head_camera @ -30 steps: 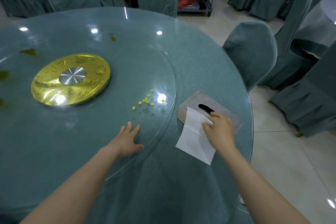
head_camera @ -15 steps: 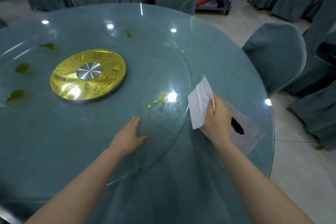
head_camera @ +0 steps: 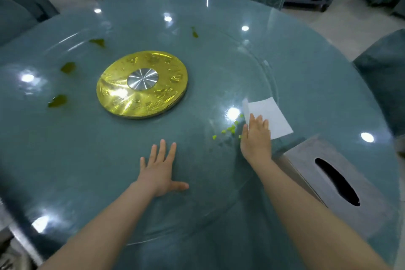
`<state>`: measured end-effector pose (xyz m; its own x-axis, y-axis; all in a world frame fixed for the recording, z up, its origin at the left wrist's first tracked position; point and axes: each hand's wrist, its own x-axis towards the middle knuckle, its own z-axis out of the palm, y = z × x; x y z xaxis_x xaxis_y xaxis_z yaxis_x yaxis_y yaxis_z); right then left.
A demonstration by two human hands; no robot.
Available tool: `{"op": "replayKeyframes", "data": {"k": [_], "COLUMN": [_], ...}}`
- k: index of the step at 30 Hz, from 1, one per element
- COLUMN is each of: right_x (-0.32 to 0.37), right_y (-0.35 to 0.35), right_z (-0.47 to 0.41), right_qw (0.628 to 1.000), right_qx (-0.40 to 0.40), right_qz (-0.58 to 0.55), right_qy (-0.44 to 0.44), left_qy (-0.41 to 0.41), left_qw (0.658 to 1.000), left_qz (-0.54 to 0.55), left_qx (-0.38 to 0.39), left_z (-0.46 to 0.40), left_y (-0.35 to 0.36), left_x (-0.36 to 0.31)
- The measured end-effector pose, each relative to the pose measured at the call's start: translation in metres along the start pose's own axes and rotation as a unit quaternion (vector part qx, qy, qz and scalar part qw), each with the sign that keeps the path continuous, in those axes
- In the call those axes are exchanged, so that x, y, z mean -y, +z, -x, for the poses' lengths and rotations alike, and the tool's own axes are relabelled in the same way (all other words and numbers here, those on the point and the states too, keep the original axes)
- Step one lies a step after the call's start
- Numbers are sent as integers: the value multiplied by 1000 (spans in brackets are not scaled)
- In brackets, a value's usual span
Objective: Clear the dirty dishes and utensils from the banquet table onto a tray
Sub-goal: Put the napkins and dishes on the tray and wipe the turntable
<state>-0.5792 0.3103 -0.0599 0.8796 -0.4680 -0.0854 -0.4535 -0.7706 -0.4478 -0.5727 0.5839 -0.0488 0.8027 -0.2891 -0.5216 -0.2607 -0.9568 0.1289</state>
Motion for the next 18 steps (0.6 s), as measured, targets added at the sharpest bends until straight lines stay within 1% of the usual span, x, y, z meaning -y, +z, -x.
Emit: {"op": "replayKeyframes", "data": {"k": [2,4,6,9,12,15,18], "right_x": [5,6,8,17,26,32,36], "right_y": [10,15,18,21,25,30,29], "right_z": [-6,-11,-12,-10,-3,8,19], "right_qw": [998,996,995,991,980,971,962], "right_qx": [21,43,61,86,130,157,186], "right_qz": [55,80,67,9,23,26,2], "right_qy": [-4,-19,-45,-103,-151,-177,-202], "left_qy": [1,0,-3,-3,0,-2,-5], "left_qw": [1000,1000,1000,1000,1000,1000,1000], "left_qz": [-2,1,3,7,12,13,15], "left_qx": [-1,3,9,7,7,9,7], "left_z": [0,-2,-3,-5,-7,-7,-7], "left_y": [1,1,2,4,5,6,5], "left_x": [0,1,3,4,1,-1,0]}}
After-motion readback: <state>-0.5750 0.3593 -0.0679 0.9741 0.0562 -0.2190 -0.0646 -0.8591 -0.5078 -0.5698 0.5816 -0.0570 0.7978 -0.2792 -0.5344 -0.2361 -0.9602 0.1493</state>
